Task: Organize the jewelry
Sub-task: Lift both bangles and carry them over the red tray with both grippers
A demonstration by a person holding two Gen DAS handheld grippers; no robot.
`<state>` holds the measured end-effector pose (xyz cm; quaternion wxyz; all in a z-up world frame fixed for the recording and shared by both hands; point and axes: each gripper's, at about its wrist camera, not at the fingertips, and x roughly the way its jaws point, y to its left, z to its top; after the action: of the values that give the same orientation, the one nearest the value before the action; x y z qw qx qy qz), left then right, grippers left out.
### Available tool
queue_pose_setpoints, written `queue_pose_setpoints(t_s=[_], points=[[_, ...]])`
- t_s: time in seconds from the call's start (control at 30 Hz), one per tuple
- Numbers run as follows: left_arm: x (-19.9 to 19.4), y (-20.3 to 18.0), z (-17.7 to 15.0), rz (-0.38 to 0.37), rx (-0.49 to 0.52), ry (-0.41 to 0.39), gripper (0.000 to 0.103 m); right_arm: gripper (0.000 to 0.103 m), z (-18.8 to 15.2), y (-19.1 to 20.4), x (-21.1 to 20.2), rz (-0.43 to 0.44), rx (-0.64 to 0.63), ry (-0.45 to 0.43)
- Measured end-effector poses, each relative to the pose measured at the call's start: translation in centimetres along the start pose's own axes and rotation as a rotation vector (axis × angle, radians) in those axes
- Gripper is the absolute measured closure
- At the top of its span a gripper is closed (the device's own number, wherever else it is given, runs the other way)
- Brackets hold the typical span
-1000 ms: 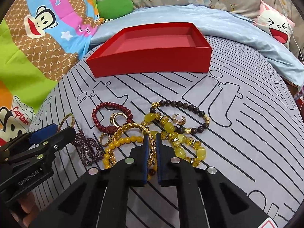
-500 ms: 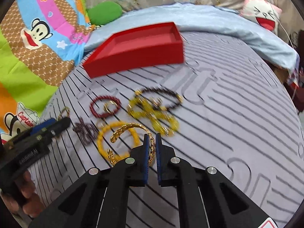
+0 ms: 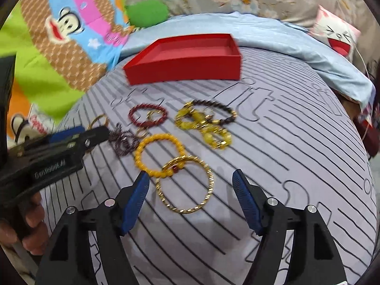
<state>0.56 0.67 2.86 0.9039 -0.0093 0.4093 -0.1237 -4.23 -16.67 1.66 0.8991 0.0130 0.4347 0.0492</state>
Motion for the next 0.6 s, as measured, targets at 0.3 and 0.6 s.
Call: queue_pose_setpoints(t_s=[0.3, 0.6], points=[[0.0, 0.0, -0.1, -0.002, 0.004, 0.005, 0.049, 0.048, -0.1, -1.2, 1.8, -0.009, 0.043, 0.041], [-0.3, 0.0, 0.3, 0.001, 0.004, -0.005, 0.049, 0.049, 0.5, -1.5, 0.9, 0.008, 0.068, 0.009]])
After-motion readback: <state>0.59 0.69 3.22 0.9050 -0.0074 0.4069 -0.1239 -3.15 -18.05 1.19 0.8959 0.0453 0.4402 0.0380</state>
